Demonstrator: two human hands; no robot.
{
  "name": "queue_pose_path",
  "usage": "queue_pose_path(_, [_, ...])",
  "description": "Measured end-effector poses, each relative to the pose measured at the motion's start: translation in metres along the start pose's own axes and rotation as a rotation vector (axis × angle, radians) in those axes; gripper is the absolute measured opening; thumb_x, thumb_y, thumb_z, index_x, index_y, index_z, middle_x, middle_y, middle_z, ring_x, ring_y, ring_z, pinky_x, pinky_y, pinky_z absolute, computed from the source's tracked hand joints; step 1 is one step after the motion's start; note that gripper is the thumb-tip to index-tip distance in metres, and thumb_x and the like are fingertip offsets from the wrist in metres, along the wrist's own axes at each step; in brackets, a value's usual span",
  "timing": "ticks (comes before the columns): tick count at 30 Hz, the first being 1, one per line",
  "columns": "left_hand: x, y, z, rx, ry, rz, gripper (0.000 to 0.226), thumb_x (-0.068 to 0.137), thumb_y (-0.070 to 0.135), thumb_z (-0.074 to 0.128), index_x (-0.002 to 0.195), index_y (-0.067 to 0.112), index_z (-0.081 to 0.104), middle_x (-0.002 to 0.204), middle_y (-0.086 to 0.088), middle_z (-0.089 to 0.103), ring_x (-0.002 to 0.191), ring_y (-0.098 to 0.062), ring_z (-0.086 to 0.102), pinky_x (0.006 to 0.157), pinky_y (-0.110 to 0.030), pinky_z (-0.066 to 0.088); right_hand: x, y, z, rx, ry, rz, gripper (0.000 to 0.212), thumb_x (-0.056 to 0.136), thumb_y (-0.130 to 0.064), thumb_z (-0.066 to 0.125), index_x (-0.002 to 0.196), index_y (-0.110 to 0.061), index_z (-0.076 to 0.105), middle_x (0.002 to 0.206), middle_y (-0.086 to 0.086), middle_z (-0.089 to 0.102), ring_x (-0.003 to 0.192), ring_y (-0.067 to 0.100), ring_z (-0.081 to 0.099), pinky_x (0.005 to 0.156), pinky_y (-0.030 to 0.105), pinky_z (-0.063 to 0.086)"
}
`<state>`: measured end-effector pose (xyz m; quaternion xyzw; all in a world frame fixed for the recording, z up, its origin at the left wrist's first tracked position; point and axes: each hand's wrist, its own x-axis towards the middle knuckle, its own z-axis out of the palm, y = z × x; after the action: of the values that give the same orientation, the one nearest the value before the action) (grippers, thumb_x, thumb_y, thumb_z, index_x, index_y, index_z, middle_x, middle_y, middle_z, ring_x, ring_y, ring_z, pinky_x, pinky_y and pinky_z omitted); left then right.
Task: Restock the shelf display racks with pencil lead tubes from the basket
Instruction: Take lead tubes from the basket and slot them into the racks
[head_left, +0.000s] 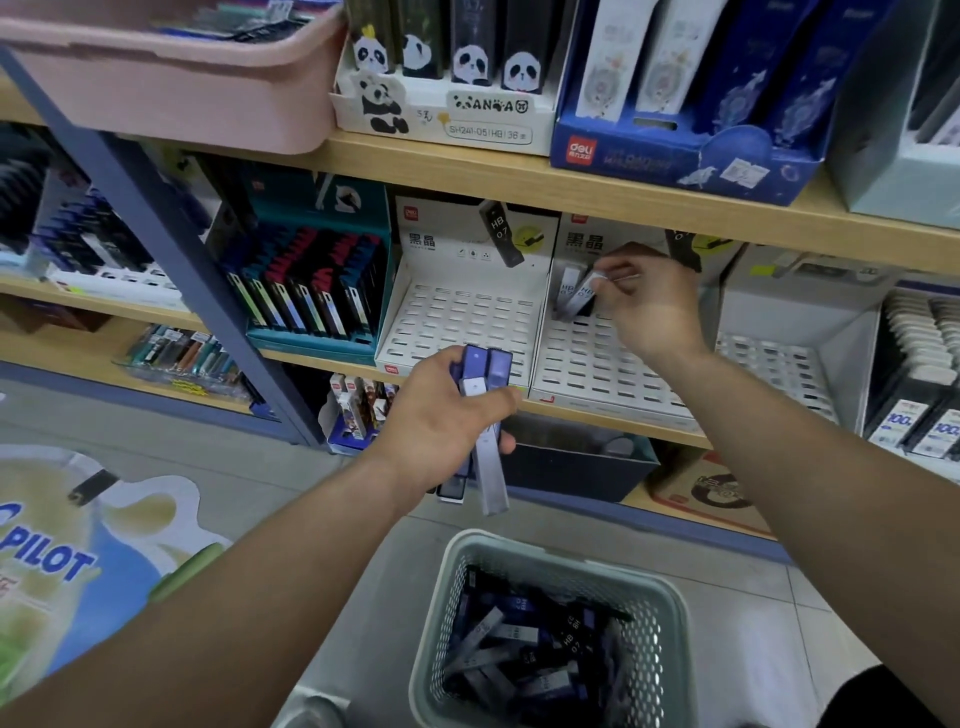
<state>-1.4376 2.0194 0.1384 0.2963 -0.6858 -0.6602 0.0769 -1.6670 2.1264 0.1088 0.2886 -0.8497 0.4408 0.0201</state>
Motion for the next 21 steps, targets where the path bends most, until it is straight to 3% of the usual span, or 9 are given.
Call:
queue_pose_path(4, [0.001, 0.003, 0.0, -0.023, 0.011, -0.009, 0.026, 0.091, 0.011, 0.071, 0.112, 0.002, 0.059, 0.09, -0.012, 0.066, 0.052, -0.015, 0.067, 0.049, -0.018, 0.05, 0.001, -0.006, 0.0, -0.073, -0.025, -0.039, 0.015, 0.092, -0.015, 0.069, 0.107, -0.014, 0.071, 0.097, -0.006, 0.066, 0.089, 0.009, 0.062, 0.088, 0.023, 0.051])
queue_pose_path(13, [0.002, 0.005, -0.001, -0.035, 0.016, -0.016, 0.024, 0.091, 0.011, 0.072, 0.111, 0.004, 0.06, 0.088, -0.009, 0.066, 0.052, -0.016, 0.067, 0.049, -0.019, 0.05, 0.001, -0.01, -0.001, -0.181, -0.082, -0.086, 0.017, 0.095, -0.018, 0.066, 0.111, -0.014, 0.071, 0.097, -0.006, 0.064, 0.09, 0.01, 0.061, 0.085, 0.02, 0.045])
queue_pose_path(18, [0.004, 0.004, -0.002, -0.043, 0.017, -0.015, 0.026, 0.091, 0.012, 0.072, 0.112, 0.003, 0.059, 0.086, -0.007, 0.068, 0.054, -0.017, 0.069, 0.05, -0.02, 0.051, -0.002, -0.002, 0.006, -0.257, -0.066, -0.265, 0.02, 0.096, -0.015, 0.063, 0.114, -0.013, 0.071, 0.108, 0.009, 0.072, 0.097, 0.024, 0.067, 0.092, 0.036, 0.053])
queue_pose_path(21, [0.004, 0.004, -0.002, -0.048, 0.016, -0.007, 0.023, 0.091, 0.012, 0.071, 0.108, 0.004, 0.059, 0.086, -0.008, 0.069, 0.056, -0.018, 0.071, 0.052, -0.02, 0.053, 0.002, -0.001, 0.014, -0.341, -0.08, -0.288, 0.029, 0.099, -0.012, 0.055, 0.124, -0.015, 0.068, 0.118, 0.013, 0.068, 0.107, 0.03, 0.062, 0.093, 0.032, 0.046])
